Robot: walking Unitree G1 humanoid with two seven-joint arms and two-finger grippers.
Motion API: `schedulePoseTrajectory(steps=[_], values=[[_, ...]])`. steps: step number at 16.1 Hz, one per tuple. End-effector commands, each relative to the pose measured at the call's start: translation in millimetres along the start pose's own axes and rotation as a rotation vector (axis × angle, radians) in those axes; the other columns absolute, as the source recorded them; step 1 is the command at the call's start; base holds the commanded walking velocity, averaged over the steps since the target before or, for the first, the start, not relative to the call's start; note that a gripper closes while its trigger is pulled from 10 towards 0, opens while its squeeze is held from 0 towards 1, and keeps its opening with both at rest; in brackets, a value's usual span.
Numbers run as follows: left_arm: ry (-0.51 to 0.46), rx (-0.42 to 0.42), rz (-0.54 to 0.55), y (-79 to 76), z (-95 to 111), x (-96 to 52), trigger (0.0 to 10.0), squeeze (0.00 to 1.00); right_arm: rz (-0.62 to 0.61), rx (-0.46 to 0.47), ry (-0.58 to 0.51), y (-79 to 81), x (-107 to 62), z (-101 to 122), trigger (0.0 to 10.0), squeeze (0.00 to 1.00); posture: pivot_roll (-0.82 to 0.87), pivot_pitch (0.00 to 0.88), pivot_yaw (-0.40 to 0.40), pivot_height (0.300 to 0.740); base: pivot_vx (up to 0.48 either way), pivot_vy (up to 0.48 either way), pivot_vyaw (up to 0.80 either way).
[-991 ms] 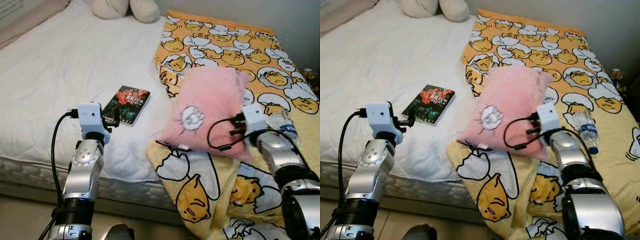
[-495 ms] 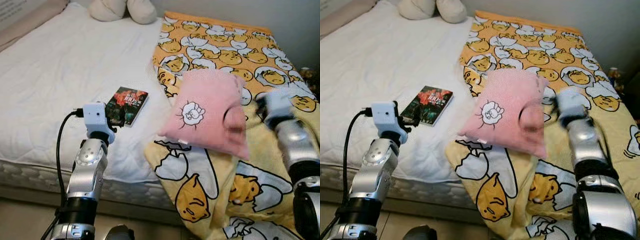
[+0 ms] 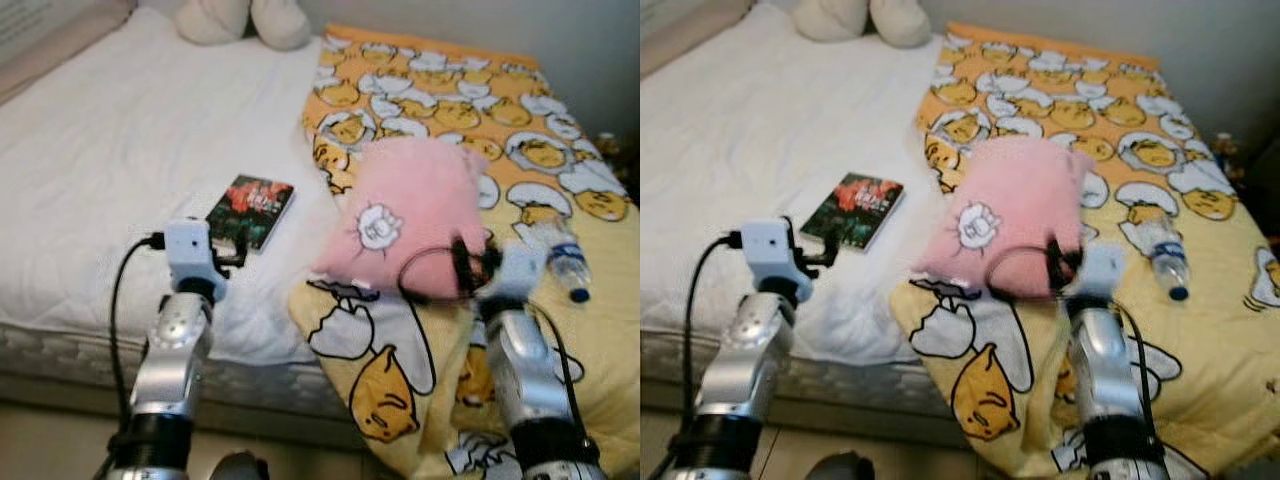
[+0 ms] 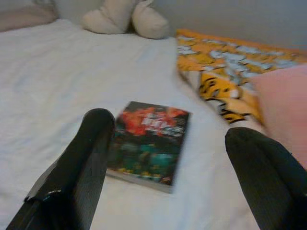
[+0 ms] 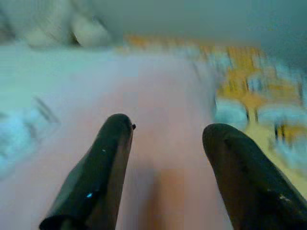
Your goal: Clean up the room
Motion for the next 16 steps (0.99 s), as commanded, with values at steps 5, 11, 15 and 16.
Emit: schedulePoseTrajectory(steps=[5, 11, 15, 16], values=[[-0.068, -0.035, -0.045, -9.6, 15.3, 7.5, 10.0, 0.00, -0.056, -0.034, -0.022, -10.5, 5.2, 17.1, 10.0, 0.00, 0.01, 0.000, -0.038, 0.740, 0.287, -0.382, 0.00], [-0.075, -0.030, -0.041, -7.6, 16.6, 11.0, 10.0, 0.00, -0.027, -0.031, 0.024, -0.7, -1.8, 6.0, 10.0, 0.00, 0.00, 0.000, -0.037, 0.740, 0.267, -0.293, 0.00], [-0.061, -0.037, -0.007, 2.2, 19.8, 18.8, 10.0, 0.00, 0.030, 0.170, 0.090, 17.4, 4.1, 1.0, 10.0, 0.00, -0.01, 0.000, -0.026, 0.740, 0.000, 0.000, 0.00], [-0.065, -0.032, -0.006, 4.1, 21.6, 20.0, 10.0, 0.00, 0.057, 0.208, 0.102, 22.2, 5.6, 1.1, 10.0, 0.00, -0.01, 0.000, -0.024, 0.740, 0.000, 0.000, 0.00]])
Point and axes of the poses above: a point about 5 cm out from each wrist's last joint towards the gripper, its own x axis pointing out of the wrist towards the gripper, its own z axis along the axis of the wrist's last joint, y = z × x, the point moved 2 cm from there along x, pointing out of the wrist towards the gripper, and after that the axes turned 6 degrees about x, right-handed, at the moved point
